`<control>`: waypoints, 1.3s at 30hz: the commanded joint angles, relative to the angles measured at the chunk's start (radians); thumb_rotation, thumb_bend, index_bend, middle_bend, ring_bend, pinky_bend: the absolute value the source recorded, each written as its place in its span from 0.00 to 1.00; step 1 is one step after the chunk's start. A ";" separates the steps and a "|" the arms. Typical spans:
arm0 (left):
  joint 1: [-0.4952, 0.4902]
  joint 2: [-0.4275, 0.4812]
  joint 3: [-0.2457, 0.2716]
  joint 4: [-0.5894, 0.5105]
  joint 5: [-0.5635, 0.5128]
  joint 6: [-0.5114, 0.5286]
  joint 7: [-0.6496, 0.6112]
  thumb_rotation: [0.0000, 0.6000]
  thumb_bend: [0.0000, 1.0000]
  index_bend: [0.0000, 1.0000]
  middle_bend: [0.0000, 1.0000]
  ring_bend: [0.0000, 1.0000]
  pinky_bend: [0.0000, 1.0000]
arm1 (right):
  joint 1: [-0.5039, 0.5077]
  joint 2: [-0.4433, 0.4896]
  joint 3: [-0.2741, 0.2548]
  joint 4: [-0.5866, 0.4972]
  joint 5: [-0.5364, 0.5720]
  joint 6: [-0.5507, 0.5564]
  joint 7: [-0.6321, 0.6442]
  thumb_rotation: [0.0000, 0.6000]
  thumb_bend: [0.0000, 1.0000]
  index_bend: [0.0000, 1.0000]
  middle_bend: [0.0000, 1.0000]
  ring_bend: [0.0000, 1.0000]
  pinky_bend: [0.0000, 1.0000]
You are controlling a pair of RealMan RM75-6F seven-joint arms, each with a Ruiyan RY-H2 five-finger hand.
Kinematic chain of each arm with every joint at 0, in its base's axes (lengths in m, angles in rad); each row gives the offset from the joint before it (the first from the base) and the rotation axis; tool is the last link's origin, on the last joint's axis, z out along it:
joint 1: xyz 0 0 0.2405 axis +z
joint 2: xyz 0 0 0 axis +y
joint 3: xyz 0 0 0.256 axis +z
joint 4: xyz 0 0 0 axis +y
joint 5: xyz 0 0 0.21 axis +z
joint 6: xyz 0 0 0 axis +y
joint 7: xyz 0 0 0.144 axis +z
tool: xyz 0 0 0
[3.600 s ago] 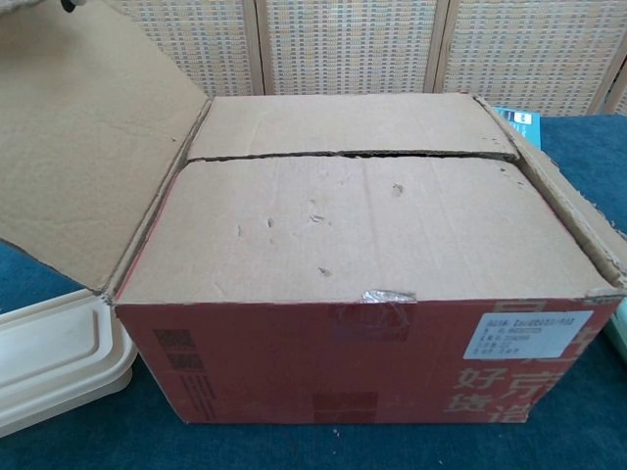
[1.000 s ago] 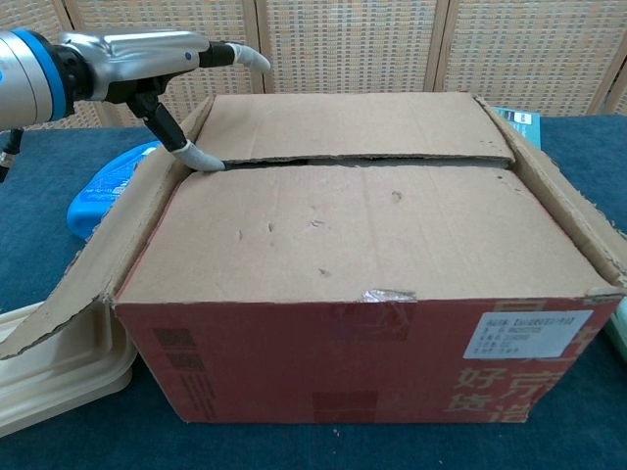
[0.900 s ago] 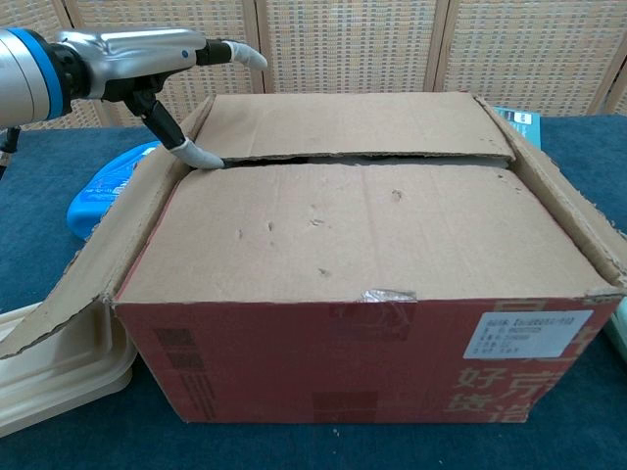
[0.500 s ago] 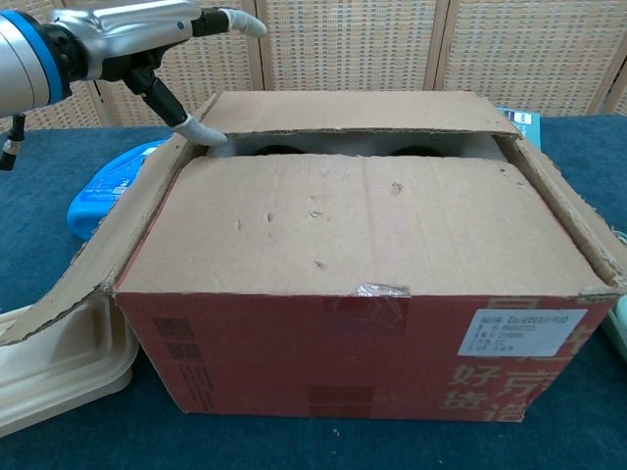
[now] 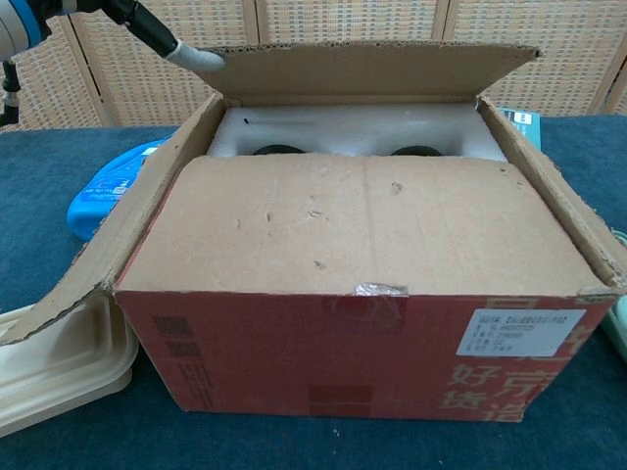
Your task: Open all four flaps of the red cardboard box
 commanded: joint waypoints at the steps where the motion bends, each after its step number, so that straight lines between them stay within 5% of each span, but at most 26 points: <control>1: -0.011 -0.001 -0.011 0.018 0.002 -0.007 0.007 0.82 0.20 0.00 0.00 0.00 0.00 | -0.001 0.001 0.000 -0.001 -0.001 0.001 0.000 1.00 0.78 0.00 0.00 0.00 0.00; 12: -0.101 -0.050 -0.093 0.177 -0.066 -0.066 0.059 0.81 0.20 0.00 0.00 0.00 0.00 | -0.007 0.009 -0.001 -0.009 -0.002 0.007 -0.002 1.00 0.78 0.00 0.00 0.00 0.00; 26: -0.220 -0.160 -0.128 0.501 -0.160 -0.165 0.133 0.81 0.20 0.00 0.00 0.00 0.00 | -0.012 0.018 -0.001 -0.019 0.000 0.008 -0.006 1.00 0.78 0.00 0.00 0.00 0.00; 39: -0.225 -0.181 -0.122 0.571 -0.190 -0.182 0.119 0.81 0.20 0.00 0.00 0.00 0.00 | -0.017 0.025 -0.003 -0.020 -0.001 0.011 -0.001 1.00 0.78 0.00 0.00 0.00 0.00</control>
